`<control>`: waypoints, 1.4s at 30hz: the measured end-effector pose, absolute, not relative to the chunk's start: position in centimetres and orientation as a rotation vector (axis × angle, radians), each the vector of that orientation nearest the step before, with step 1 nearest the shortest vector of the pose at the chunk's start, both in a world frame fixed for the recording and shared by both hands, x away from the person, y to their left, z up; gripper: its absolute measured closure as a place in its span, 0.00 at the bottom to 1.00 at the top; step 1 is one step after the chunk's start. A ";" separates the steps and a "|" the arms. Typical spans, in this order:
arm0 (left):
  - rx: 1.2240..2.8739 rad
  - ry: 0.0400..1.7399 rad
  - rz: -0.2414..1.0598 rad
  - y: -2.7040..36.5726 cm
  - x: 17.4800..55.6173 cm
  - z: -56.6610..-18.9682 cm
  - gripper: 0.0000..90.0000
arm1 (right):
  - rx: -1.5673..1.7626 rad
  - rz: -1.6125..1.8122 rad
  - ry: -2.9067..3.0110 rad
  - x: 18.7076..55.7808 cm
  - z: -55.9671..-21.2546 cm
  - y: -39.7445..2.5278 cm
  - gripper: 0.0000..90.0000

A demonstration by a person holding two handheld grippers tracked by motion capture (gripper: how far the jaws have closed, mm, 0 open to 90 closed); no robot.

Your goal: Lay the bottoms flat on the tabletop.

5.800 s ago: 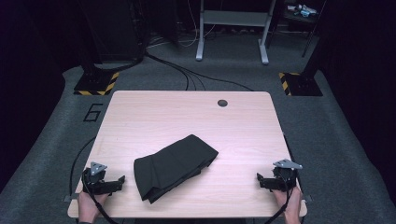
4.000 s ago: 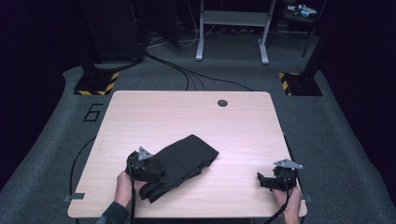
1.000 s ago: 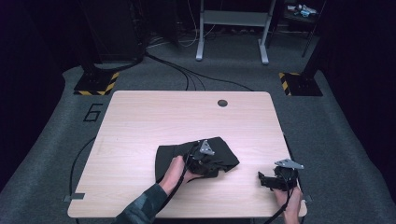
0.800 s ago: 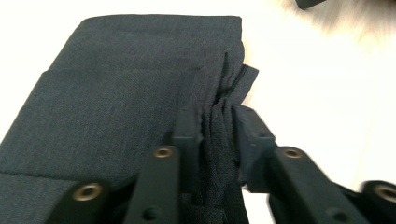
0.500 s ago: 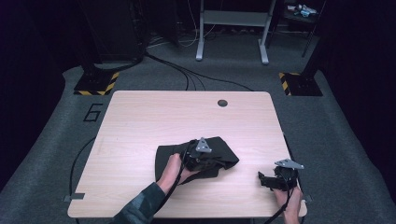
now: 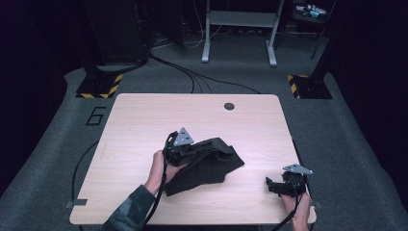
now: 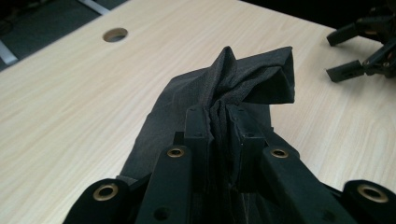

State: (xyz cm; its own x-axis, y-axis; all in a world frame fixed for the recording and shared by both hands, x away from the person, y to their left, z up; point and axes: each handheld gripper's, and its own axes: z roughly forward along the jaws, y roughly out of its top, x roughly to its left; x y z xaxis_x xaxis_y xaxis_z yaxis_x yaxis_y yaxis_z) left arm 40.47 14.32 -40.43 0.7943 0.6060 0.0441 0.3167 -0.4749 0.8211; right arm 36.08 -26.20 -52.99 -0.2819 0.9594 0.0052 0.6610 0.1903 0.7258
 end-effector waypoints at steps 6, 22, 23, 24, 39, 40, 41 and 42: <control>2.049 0.698 0.457 16.1 39.7 -40.0 0.89 | 1.530 0.859 2.015 36.1 -52.9 -26.0 0.04; 1.943 0.753 0.547 20.7 38.1 -38.7 0.89 | 1.460 0.964 2.082 36.9 -50.7 -22.0 0.05; 1.943 0.753 0.547 20.7 38.1 -38.7 0.89 | 1.448 0.968 2.089 37.0 -50.6 -21.6 0.05; 1.932 0.769 0.557 21.6 37.9 -38.5 0.89 | 1.437 0.969 2.101 37.2 -50.4 -20.8 0.05; 1.839 0.864 0.647 27.1 36.4 -38.6 0.89 | 1.320 1.058 2.264 41.3 -49.2 -13.0 0.15; 1.827 0.878 0.656 27.6 36.2 -38.7 0.89 | 1.326 1.055 2.275 41.5 -49.2 -12.6 0.17; 1.827 0.878 0.656 27.6 36.2 -38.7 0.89 | 1.326 1.055 2.275 41.5 -49.2 -12.6 0.17; 1.815 0.899 0.667 28.5 36.0 -38.9 0.89 | 1.329 1.037 2.290 42.4 -49.5 -11.6 0.21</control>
